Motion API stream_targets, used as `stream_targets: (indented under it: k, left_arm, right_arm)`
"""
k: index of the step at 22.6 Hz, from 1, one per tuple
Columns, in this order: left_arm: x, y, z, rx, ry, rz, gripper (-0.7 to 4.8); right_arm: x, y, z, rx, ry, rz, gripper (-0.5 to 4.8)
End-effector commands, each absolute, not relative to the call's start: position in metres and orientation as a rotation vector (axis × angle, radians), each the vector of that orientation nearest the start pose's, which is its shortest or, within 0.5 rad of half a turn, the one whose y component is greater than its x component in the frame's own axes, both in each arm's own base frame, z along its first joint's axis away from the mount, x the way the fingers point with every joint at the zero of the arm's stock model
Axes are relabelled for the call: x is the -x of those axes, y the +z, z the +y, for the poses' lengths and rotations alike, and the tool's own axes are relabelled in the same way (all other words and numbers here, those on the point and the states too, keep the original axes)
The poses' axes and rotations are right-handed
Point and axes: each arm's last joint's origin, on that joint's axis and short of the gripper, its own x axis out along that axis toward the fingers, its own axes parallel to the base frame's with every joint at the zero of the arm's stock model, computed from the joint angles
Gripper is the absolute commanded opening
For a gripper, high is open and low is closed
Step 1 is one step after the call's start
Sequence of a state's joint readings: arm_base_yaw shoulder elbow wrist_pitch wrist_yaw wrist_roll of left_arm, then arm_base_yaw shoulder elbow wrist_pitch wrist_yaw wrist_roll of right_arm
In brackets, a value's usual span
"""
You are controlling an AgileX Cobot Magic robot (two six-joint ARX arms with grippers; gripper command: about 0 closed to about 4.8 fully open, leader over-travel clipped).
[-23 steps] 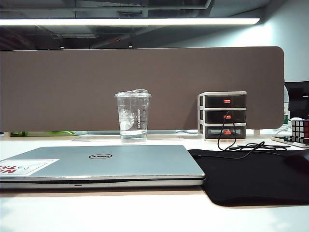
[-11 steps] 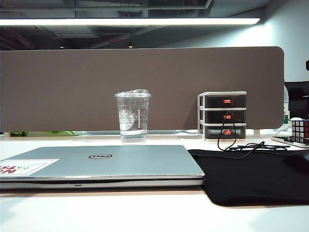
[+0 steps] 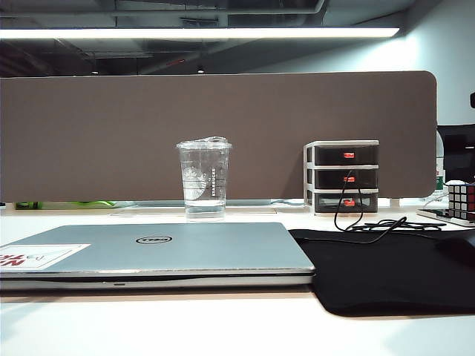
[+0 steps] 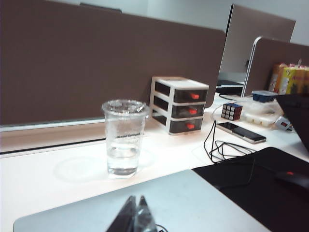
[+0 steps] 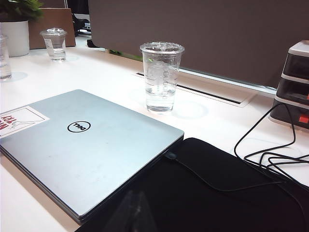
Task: Pick up the coffee cup and place it on the right side of the laptop.
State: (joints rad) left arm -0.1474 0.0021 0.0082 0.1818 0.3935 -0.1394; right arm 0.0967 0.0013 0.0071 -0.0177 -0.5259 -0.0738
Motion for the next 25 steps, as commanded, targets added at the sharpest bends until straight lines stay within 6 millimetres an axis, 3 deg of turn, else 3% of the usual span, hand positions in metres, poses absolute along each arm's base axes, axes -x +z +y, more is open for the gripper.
stream_targets:
  k: [1, 8, 14, 15, 19, 20, 23, 24, 25]
  left_arm:
    - [-0.087, 0.2, -0.023, 0.104, -0.503, -0.167, -0.05]
    - [-0.097, 0.235, -0.023, 0.039, -0.439, -0.187, -0.04]
    - [-0.128, 0.244, -0.03, 0.01, -0.522, -0.188, 0.0]
    - [-0.14, 0.244, -0.032, 0.011, -0.531, -0.175, 0.22]
    - [-0.188, 0.242, -0.039, 0.0, -0.528, -0.155, 2.47]
    - [-0.195, 0.241, -0.04, -0.012, -0.527, -0.153, 2.7]
    - [-0.23, 0.234, -0.045, -0.07, -0.524, -0.112, 4.4]
    - [-0.24, 0.231, -0.046, -0.085, -0.523, -0.094, 4.79]
    - [-0.252, 0.227, -0.048, -0.082, -0.524, -0.064, 4.79]
  right_arm:
    - [-0.092, 0.164, 0.024, 0.068, 0.627, -0.02, -0.01]
    - [-0.092, 0.164, 0.024, 0.068, 0.627, -0.022, -0.01]
    - [-0.092, 0.164, 0.024, 0.068, 0.627, -0.022, -0.01]
    - [-0.092, 0.164, 0.024, 0.068, 0.627, -0.021, -0.01]
    - [-0.092, 0.164, 0.024, 0.067, 0.629, -0.019, -0.01]
    - [-0.092, 0.164, 0.024, 0.068, 0.632, -0.02, -0.01]
    - [-0.092, 0.164, 0.024, 0.068, 0.632, -0.02, -0.01]
    - [-0.092, 0.164, 0.024, 0.068, 0.631, -0.021, -0.01]
    - [-0.092, 0.164, 0.024, 0.068, 0.631, -0.021, -0.01]
